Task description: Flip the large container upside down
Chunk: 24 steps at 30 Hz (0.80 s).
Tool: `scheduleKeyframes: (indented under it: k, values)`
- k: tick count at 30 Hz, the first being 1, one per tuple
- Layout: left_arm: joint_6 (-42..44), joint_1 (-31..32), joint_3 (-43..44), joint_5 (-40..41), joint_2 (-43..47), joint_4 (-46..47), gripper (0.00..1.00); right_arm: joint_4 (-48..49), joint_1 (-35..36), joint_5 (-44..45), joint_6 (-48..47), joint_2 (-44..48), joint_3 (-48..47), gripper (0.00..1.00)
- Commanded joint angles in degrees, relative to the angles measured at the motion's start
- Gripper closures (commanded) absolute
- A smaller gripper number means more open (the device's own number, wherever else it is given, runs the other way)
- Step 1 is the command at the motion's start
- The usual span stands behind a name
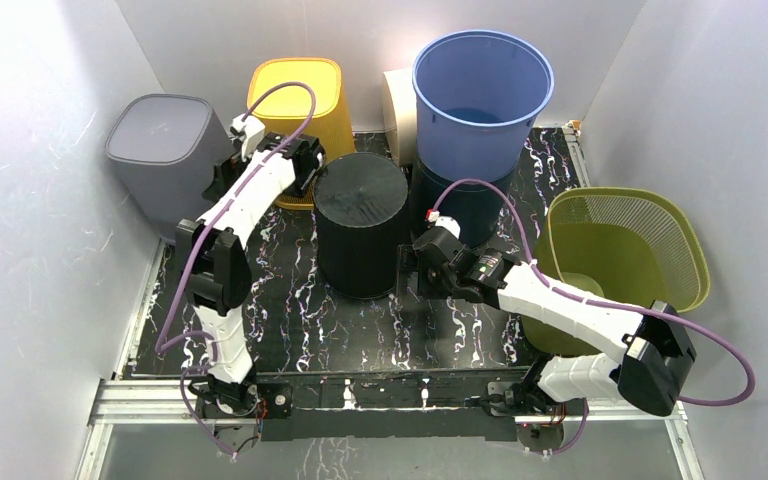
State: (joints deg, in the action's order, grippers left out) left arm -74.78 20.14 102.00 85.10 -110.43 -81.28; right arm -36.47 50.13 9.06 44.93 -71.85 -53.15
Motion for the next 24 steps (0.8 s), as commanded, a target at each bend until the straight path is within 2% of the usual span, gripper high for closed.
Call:
scheduleKeyframes:
  k: [1, 2, 3, 4, 5, 6, 8, 10, 12, 15, 16, 20, 24]
  values:
    - [28.90, 0.91, -2.11, -9.45, 4.89, 24.06, 0.02, 1.30, -0.34, 0.47, -0.03, 1.42, -0.91, 0.02]
    - [43.66, 0.88, -8.58, -16.52, 9.74, 42.09, 0.02, 1.30, -0.37, 0.27, -0.08, 1.68, -0.89, 0.02]
    - [53.72, 0.93, -16.70, -24.03, 15.88, 58.15, 0.02, 1.43, -0.37, 0.14, -0.18, 1.92, -0.90, 0.02]
    - [57.33, 0.83, -22.19, -30.88, 20.94, 67.22, 0.02, 1.56, -0.38, 0.16, -0.32, 2.30, -0.78, 0.02]
    - [56.95, 0.79, -24.07, -33.75, 24.35, 70.07, 0.02, 1.42, -0.43, 0.38, -0.38, 2.65, -0.80, 0.02]
    - [55.56, 0.44, -22.77, -34.91, 25.48, 68.53, 0.02, 1.22, -0.47, 0.78, -0.25, 3.03, -0.74, 0.02]
    - [53.48, -0.20, -16.08, -36.05, 23.92, 58.29, 0.01, 0.95, -0.70, 1.37, 0.26, 4.14, -0.06, 0.02]
    - [53.61, -0.24, -9.93, -38.74, 22.91, 52.38, 0.02, 1.64, -0.73, 1.10, 0.51, 4.94, 0.80, 0.02]
    - [53.46, -0.27, -8.85, -42.78, 25.22, 49.71, 0.02, 2.23, -0.74, 0.58, 0.68, 5.04, 1.33, 0.02]
    - [52.36, -0.63, -12.02, -45.73, 31.41, 47.29, 0.02, 2.07, -0.75, 0.53, 0.59, 4.25, 1.05, 0.02]
    - [52.17, -1.88, -13.13, -47.31, 34.26, 46.21, 0.02, 2.04, -0.74, 0.62, 0.54, 3.97, 1.02, 0.02]
    - [51.16, -15.91, -15.33, -63.07, 40.91, 38.88, 0.01, 2.78, -0.73, 0.38, 0.58, 3.31, 0.78, 0.02]
    - [54.43, -21.34, -18.30, -62.07, 47.85, 36.38, 0.02, 3.24, -0.78, -0.06, -0.08, 2.24, 0.51, 0.02]
